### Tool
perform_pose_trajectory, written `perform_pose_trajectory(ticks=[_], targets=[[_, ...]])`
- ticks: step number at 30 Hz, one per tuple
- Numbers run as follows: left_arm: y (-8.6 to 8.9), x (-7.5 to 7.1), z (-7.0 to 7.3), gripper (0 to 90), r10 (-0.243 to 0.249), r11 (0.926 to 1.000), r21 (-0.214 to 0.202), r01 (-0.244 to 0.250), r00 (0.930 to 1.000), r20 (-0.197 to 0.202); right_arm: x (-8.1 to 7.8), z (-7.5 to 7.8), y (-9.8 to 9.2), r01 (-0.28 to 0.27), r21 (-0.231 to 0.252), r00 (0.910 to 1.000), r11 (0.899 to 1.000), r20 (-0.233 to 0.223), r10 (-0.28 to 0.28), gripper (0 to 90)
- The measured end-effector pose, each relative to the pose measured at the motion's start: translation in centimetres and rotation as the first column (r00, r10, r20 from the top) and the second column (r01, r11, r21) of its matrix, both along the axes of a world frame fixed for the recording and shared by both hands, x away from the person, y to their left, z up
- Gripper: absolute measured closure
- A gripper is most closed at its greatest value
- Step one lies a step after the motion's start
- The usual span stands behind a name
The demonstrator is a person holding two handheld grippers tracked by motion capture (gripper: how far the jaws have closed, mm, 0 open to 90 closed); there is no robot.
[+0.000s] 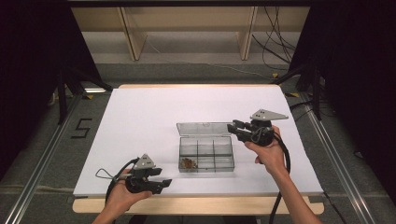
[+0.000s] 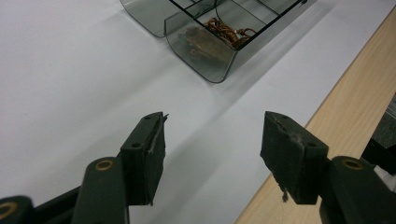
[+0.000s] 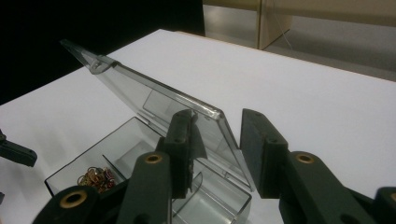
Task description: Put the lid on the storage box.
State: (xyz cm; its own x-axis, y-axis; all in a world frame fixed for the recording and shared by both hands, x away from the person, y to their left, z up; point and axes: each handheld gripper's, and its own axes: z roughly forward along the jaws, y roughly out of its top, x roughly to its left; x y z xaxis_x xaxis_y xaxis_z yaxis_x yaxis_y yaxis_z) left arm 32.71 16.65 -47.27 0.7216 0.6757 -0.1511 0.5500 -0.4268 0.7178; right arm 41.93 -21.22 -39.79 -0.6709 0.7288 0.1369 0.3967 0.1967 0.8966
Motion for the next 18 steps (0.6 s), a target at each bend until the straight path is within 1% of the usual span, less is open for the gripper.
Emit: perform_pose_trajectory(ticks=[1, 3, 4, 5, 6, 7, 8, 9, 10, 11, 12, 13, 14, 15, 16, 17, 18], targets=[[0.0, 0.0, 0.0, 39.2, 0.002, 1.0, -0.001, -0.002, 1.0, 0.001, -0.1, -0.1, 0.0, 0.004, 0.021, 1.0, 1.0, -0.009, -0.004, 66.6], [0.0, -0.1, 0.0, 39.0, 0.0, 1.0, 0.0, 0.0, 1.0, 0.003, -0.3, -0.1, -0.2, -0.004, 0.025, 1.0, 1.0, -0.009, 0.005, 66.7], [-0.1, -0.1, 0.0, 39.0, 0.008, 0.9999, -0.014, -0.008, 1.0, 0.003, -0.4, -0.1, -0.2, -0.005, 0.027, 0.9999, 1.0, -0.008, 0.006, 66.7], [-0.1, -0.1, 0.0, 39.0, 0.008, 0.9998, -0.017, -0.008, 1.0, 0.005, -0.4, -0.1, -0.3, -0.007, 0.002, 0.9998, 1.0, 0.016, 0.007, 66.7], [-0.1, -0.1, 0.0, 39.0, 0.008, 0.9998, -0.018, -0.008, 1.0, 0.006, -0.6, -0.1, -0.2, -0.008, 0.02, 0.9998, 1.0, -0.02, 0.009, 66.7], [0.0, -0.1, 0.1, 39.0, 0.001, 1.0, -0.002, -0.001, 1.0, 0.006, -0.7, -0.1, -0.1, -0.002, 0.029, 0.9997, 1.0, -0.024, 0.002, 66.7], [0.0, -0.1, 0.1, 38.9, 0.0, 1.0, 0.0, 0.0, 1.0, 0.006, -0.7, -0.2, -0.1, 0.001, 0.022, 1.0, 1.0, -0.002, -0.001, 66.8], [0.0, -0.1, 0.1, 38.8, 0.0, 1.0, -0.001, 0.0, 1.0, 0.005, -0.6, -0.2, -0.2, -0.006, 0.004, 0.9999, 1.0, 0.01, 0.006, 66.8], [-0.1, -0.2, 0.1, 38.8, 0.011, 0.9999, -0.01, -0.011, 0.9999, -0.005, -0.7, -0.1, -0.2, -0.008, 0.01, 1.0, 1.0, -0.003, 0.008, 66.9], [0.0, -0.1, 0.1, 38.8, -0.003, 1.0, 0.0, 0.003, 1.0, 0.005, -0.7, -0.1, -0.2, -0.016, 0.007, 0.9999, 1.0, 0.001, 0.016, 66.8], [0.0, -0.1, 0.1, 38.8, -0.003, 1.0, 0.001, 0.003, 1.0, 0.006, -1.0, -0.1, -0.2, 0.007, -0.004, 0.9999, 1.0, -0.007, -0.007, 66.8], [0.0, -0.1, 0.1, 38.7, -0.002, 1.0, 0.001, 0.002, 1.0, 0.007, -1.0, -0.2, -0.1, 0.0, 0.012, 1.0, 1.0, 0.002, 0.0, 66.7], [0.0, -0.1, 0.1, 38.6, -0.002, 1.0, 0.001, 0.002, 1.0, 0.007, -1.0, -0.2, -0.2, -0.012, 0.001, 0.9999, 1.0, -0.001, 0.012, 66.7], [0.0, -0.1, 0.1, 38.6, -0.003, 1.0, 0.003, 0.003, 1.0, 0.008, -1.2, -0.2, -0.1, 0.0, 0.008, 1.0, 1.0, -0.004, 0.0, 66.7], [0.0, -0.2, 0.1, 38.5, 0.01, 0.9999, -0.007, -0.01, 1.0, -0.001, -1.3, -0.3, -0.1, 0.004, 0.006, 1.0, 1.0, 0.009, -0.004, 66.7], [0.0, -0.2, 0.2, 38.4, 0.007, 1.0, -0.004, -0.007, 1.0, 0.005, -1.5, -0.3, -0.1, 0.0, 0.009, 0.9999, 1.0, -0.015, 0.0, 66.7], [0.0, -0.2, 0.2, 38.2, 0.013, 0.9998, -0.012, -0.013, 0.9999, 0.0, -1.5, -0.4, -0.2, -0.009, 0.007, 0.9999, 1.0, -0.013, 0.009, 66.7]])
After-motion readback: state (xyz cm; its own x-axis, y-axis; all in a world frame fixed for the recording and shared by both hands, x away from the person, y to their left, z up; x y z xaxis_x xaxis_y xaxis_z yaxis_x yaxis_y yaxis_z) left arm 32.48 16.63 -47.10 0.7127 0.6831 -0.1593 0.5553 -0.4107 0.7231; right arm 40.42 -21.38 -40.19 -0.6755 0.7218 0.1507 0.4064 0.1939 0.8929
